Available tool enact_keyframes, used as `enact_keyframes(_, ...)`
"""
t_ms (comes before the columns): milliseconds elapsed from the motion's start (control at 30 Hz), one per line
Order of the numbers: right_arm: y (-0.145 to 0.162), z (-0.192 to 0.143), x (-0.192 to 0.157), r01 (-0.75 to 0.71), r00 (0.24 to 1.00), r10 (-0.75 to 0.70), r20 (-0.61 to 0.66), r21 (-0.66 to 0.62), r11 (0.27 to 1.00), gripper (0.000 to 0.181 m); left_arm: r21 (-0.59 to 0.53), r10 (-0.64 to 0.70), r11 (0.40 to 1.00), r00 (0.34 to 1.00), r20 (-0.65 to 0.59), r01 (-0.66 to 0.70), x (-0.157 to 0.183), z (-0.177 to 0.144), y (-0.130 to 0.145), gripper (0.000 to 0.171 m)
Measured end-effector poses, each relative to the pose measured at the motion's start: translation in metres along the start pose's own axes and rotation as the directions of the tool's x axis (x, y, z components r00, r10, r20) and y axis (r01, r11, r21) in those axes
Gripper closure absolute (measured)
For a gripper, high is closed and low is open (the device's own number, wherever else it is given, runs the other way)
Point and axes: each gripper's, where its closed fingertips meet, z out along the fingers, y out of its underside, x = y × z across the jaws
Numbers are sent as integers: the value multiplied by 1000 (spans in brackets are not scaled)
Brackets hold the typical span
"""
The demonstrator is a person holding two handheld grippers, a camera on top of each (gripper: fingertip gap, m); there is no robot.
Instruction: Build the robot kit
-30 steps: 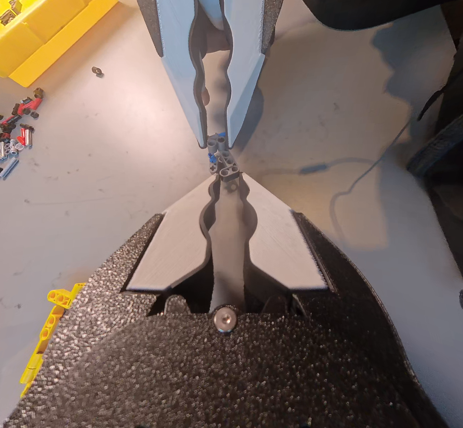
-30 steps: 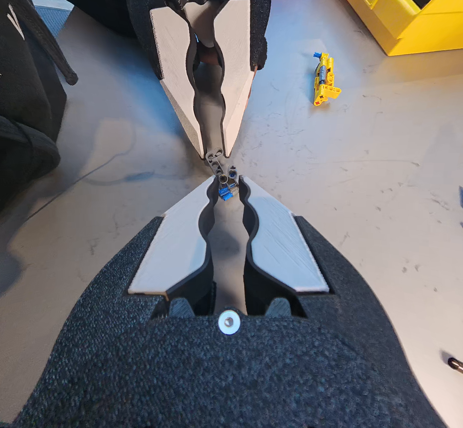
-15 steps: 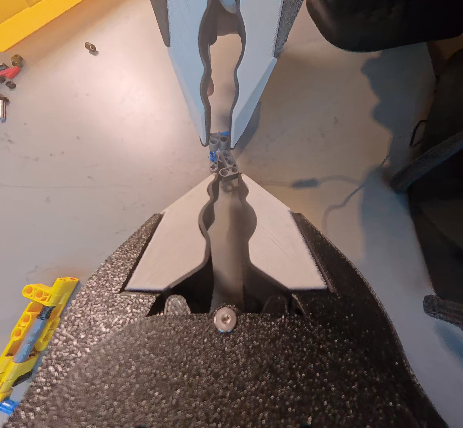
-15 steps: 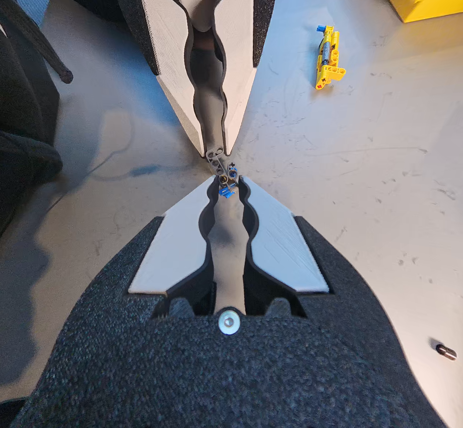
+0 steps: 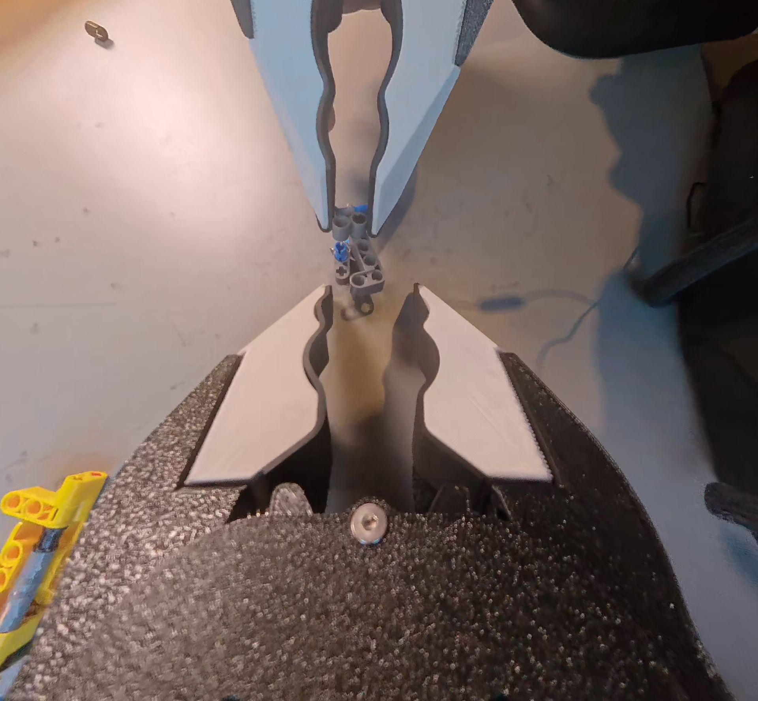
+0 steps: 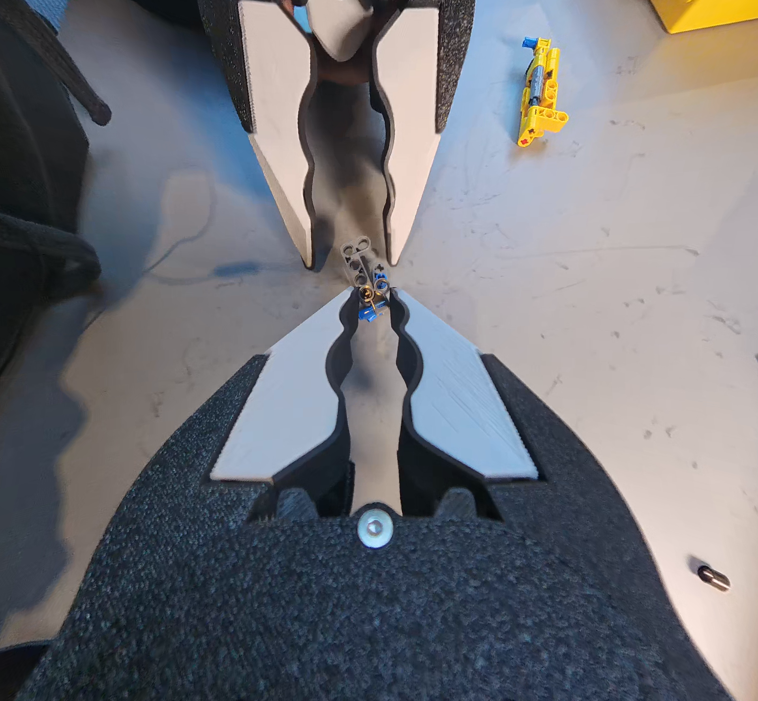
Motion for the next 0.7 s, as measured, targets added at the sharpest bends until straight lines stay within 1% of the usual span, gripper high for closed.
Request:
enact_keyframes(167, -1, 0, -2, 12, 1000, -12, 9, -7, 1000, 167, 15, 5, 1000, 1000, -18, -5, 3, 2, -5, 141)
enact_keyframes(367, 2, -4, -9, 47, 998, -46, 41, -17, 999, 167, 45, 2, 999, 997, -73, 1, 14, 0, -10, 142)
enact_keyframes(600, -3, -8, -13, 95, 993, -94, 76, -16, 995, 167, 46, -18, 999, 996, -88, 22, 15, -3, -9, 143)
enact_keyframes(700, -3, -7, -13, 122, 989, -120, 92, -22, 992, 167, 57, -28, 998, 996, -83, 33, 14, -6, -9, 149)
